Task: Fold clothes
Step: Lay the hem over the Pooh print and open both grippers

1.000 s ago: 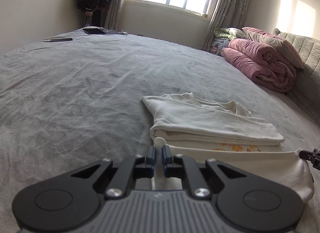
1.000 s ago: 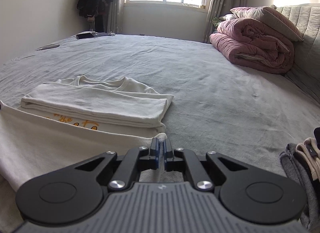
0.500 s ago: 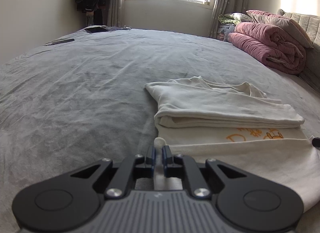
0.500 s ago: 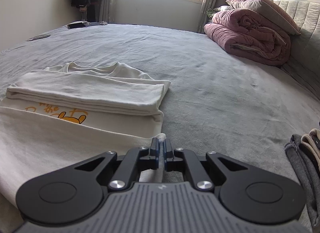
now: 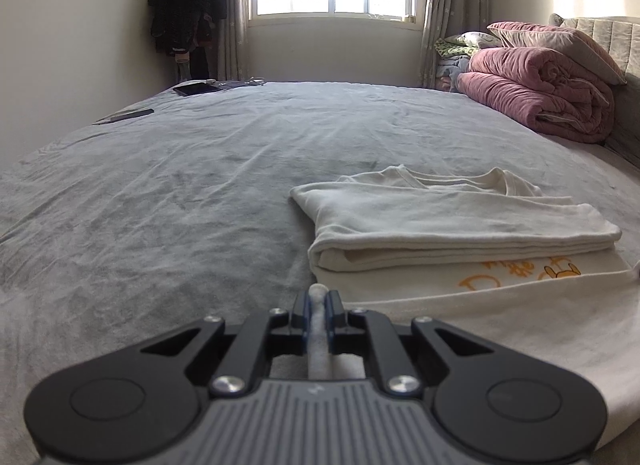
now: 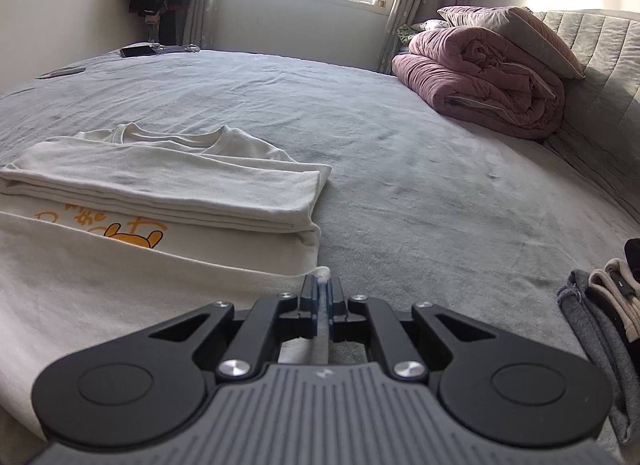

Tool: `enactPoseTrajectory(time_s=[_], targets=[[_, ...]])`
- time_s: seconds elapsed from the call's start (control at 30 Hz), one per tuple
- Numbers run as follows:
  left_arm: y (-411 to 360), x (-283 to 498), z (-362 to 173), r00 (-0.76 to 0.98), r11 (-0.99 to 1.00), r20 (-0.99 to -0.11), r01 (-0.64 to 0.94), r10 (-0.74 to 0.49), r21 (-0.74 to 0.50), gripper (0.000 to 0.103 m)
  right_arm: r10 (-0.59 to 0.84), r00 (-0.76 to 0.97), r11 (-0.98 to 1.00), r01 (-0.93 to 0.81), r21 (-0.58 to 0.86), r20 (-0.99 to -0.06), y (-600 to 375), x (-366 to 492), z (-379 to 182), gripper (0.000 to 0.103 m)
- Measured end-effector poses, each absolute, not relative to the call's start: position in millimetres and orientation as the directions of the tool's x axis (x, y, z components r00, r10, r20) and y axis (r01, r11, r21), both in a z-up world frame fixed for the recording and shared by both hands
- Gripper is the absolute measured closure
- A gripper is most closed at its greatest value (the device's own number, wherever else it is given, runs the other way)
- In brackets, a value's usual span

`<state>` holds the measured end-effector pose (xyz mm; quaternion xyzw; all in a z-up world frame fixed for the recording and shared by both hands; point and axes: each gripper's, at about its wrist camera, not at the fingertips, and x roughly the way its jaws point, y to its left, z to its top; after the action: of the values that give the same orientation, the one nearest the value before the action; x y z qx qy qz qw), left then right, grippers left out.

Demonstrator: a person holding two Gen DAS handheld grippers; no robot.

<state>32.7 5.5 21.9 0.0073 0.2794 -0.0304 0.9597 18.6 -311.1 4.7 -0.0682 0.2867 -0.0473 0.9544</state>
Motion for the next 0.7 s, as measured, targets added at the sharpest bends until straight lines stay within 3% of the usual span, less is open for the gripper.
enactPoseTrajectory(time_s=[0.27,0.37,0.7], targets=[[9.4,27.5,31.6,0.881,0.998,-0.470,0.051,-0.062,-0.037,0.095,-0.134,0.832,0.987,0.060,-0.152,-0.539,-311.1,19.2,4.0,0.098],[1.7,35.2,18.7,0.841,0.998,-0.540,0.057,-0.034,0.025,0.095,-0.135,0.830,0.987,0.063,-0.150,-0.541,-311.0,19.6,3.2,0.098],[20.1,35.3,26.3,0.853,0.998,-0.521,-0.010,-0.025,-0.065,0.086,-0.136,0.833,0.989,0.087,-0.116,-0.536,-313.0,17.1,4.4,0.097]])
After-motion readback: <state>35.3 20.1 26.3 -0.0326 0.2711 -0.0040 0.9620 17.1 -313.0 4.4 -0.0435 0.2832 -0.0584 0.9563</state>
